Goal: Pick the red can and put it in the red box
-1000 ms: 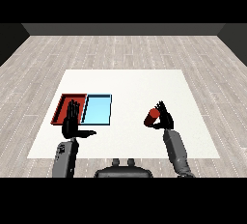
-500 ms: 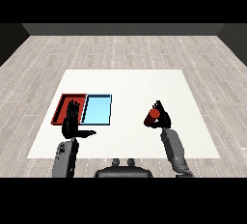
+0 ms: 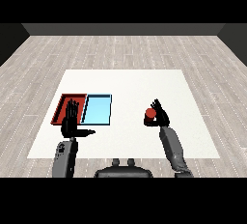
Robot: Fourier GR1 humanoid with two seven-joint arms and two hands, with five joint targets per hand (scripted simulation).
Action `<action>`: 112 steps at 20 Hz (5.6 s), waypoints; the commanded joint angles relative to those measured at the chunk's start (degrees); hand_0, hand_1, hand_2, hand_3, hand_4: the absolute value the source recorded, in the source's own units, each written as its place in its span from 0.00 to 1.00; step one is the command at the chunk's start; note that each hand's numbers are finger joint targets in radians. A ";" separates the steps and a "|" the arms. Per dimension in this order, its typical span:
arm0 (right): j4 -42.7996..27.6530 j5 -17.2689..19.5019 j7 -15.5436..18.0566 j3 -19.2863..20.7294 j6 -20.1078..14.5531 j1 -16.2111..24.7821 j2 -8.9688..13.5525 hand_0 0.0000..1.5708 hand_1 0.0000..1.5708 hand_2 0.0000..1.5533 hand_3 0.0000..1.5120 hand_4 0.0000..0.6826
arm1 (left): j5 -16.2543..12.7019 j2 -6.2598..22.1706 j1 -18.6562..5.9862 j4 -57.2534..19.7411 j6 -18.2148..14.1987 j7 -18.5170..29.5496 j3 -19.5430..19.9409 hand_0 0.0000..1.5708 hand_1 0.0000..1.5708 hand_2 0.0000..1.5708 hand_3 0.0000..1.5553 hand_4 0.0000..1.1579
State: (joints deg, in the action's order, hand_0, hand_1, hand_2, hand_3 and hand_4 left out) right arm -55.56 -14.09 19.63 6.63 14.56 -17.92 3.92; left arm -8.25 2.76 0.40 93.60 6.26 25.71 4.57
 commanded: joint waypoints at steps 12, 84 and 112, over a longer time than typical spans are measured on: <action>11.17 2.05 3.52 0.35 -2.88 -4.40 -1.23 0.00 0.00 0.00 0.00 0.00 | -0.88 0.29 -1.78 -1.65 0.81 -0.69 0.14 0.00 0.00 0.00 0.00 0.00; -35.02 7.90 -5.40 -27.07 -37.77 -3.26 -3.91 0.93 0.93 0.93 0.92 0.97 | 4.26 -2.76 -11.47 -10.56 -18.00 -13.05 -26.75 0.00 0.00 0.00 0.00 0.00; -28.45 -1.69 3.18 -36.77 -43.94 -6.14 -3.92 0.98 0.98 0.94 0.94 0.96 | -9.47 -2.75 -22.70 -25.45 -23.65 -5.06 -35.02 0.00 0.00 0.00 0.00 0.00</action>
State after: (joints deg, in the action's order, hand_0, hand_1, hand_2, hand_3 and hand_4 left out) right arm -86.41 -14.19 21.31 -28.22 -26.78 -22.70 0.02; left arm -15.39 0.18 -19.65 72.46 -17.15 17.74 -30.03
